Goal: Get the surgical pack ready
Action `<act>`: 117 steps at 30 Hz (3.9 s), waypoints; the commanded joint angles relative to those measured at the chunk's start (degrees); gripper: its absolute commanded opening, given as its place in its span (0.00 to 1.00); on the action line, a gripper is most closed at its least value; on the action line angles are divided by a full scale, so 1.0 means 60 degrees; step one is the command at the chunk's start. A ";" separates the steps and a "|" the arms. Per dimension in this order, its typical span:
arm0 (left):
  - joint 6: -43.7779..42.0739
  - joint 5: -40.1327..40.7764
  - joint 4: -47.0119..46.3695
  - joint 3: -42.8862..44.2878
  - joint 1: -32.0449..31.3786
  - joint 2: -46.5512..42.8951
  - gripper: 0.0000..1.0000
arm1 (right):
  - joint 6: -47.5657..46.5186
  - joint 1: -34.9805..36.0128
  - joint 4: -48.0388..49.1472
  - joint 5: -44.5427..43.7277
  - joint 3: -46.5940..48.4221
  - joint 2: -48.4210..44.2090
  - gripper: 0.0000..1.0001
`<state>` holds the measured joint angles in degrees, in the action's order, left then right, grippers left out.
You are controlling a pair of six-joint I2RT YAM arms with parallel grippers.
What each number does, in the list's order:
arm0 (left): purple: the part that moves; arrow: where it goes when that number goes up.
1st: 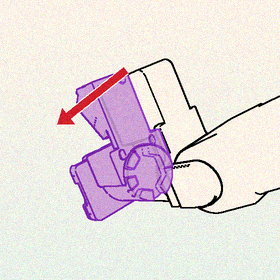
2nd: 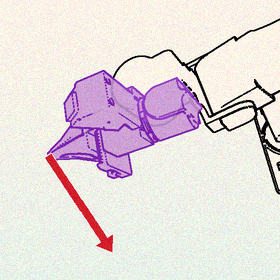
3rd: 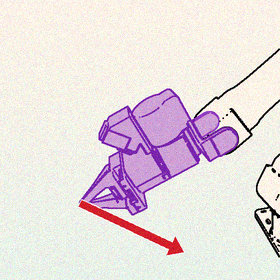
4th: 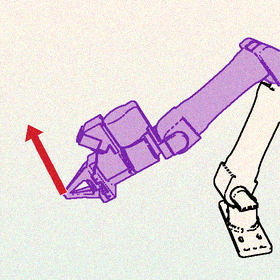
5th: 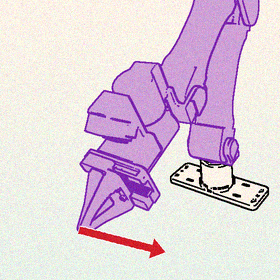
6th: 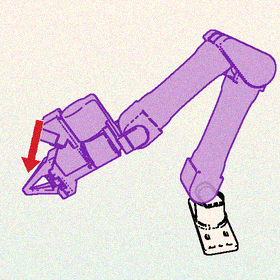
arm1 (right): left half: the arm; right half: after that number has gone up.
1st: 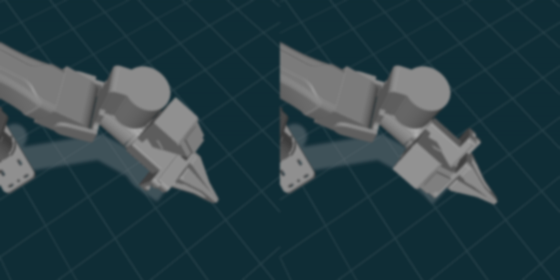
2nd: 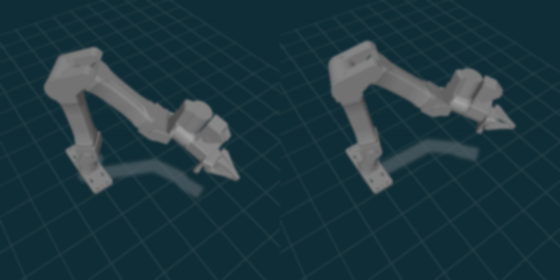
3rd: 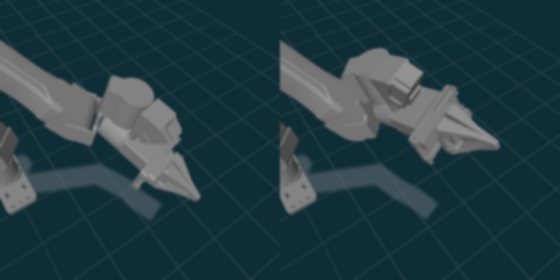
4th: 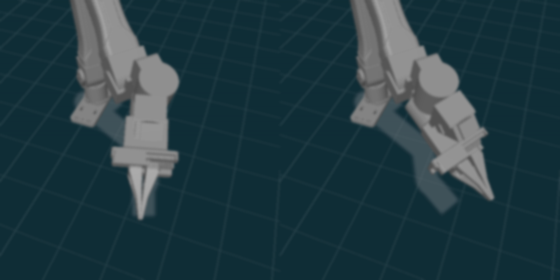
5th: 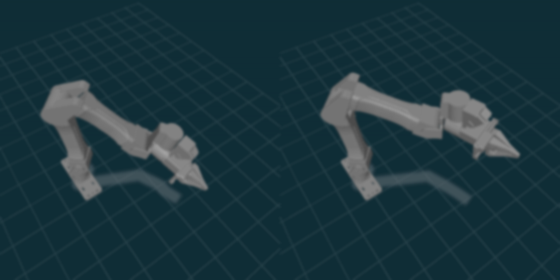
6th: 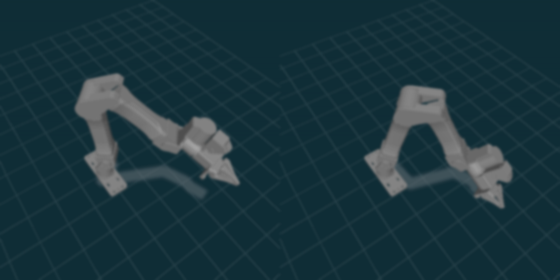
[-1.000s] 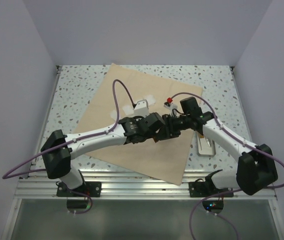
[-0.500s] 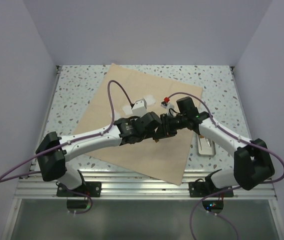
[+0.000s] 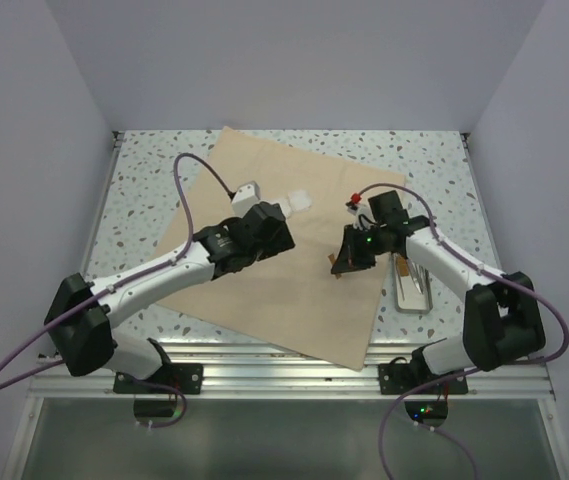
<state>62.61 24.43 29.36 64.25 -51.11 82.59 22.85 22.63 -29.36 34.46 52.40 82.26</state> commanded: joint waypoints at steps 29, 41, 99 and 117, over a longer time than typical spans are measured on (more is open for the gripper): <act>-0.2744 -0.2665 -0.2625 -0.1994 0.2468 -0.1432 0.78 | -0.1348 -0.3274 -0.3866 -0.7603 0.1388 0.1320 0.38; -0.3843 -0.1732 -0.1162 0.0392 0.3640 0.0835 0.74 | -0.0777 -0.0639 -0.3031 -0.5260 0.3292 0.0396 0.53; -0.1177 0.0822 0.2738 0.4380 0.3714 0.6084 0.41 | -0.1465 0.0271 -0.0833 -0.3663 0.1608 0.0309 0.57; -0.1411 0.0968 0.2606 0.4307 0.3699 0.6216 0.18 | -0.1509 0.0271 -0.0819 -0.3546 0.1637 0.0323 0.58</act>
<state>54.83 27.57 44.99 88.53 -28.91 119.37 14.83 24.01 -35.51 11.77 62.30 85.10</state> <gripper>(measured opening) 0.198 0.578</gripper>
